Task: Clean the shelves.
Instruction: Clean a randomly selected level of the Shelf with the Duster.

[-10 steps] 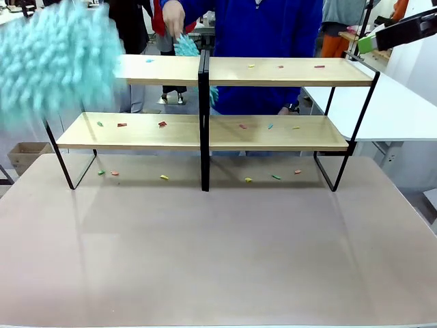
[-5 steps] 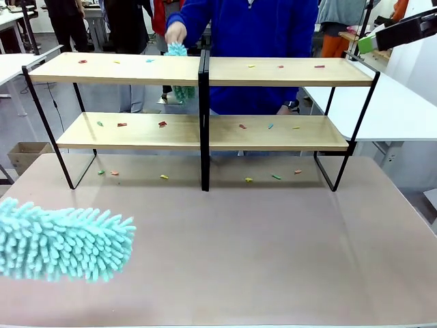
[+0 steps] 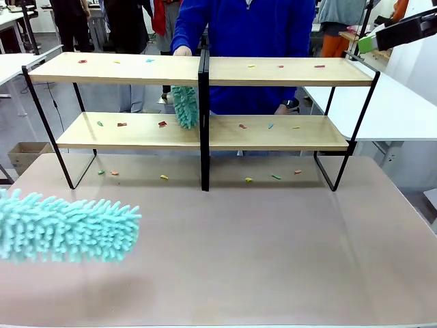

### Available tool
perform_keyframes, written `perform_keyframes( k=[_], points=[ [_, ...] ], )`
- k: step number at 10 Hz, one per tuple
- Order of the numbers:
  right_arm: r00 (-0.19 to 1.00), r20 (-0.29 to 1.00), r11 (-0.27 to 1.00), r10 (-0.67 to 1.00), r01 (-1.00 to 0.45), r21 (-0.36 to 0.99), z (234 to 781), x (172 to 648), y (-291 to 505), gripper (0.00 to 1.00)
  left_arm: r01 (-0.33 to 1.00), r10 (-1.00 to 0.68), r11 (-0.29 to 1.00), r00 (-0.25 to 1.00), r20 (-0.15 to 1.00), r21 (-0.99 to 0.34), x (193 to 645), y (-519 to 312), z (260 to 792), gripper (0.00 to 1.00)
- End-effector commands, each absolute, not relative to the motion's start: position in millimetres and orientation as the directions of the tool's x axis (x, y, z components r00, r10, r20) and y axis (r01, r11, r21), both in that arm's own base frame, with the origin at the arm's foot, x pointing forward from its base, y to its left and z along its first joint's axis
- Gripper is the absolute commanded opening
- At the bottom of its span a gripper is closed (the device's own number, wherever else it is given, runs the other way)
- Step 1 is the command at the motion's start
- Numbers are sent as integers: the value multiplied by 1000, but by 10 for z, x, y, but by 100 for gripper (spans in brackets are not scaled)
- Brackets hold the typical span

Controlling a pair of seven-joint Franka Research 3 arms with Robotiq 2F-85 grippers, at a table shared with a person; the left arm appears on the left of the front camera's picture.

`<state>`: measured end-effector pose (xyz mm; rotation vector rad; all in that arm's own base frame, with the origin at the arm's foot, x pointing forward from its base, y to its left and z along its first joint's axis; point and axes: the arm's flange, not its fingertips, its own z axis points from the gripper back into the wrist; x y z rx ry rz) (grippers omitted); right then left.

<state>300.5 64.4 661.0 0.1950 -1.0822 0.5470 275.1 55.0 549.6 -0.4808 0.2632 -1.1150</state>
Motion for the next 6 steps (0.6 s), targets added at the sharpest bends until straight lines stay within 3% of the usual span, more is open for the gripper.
perform_keyframes(
  k=[1,2,3,6],
  points=[
    [352,878,852,326,-511,-111,6616,3011,641,100,749,-838,414,535,105,-517,3260,142,5266,13],
    [352,878,852,326,-511,-111,6616,3011,641,100,744,-814,436,565,130,-507,3342,99,5250,13],
    [352,878,852,326,-511,-111,6616,3011,641,100,715,-838,372,533,117,-593,3383,138,5299,13],
    [352,878,852,326,-511,-111,6616,3011,641,100,737,-889,381,458,-1,-558,2672,985,5600,13]
  ],
)
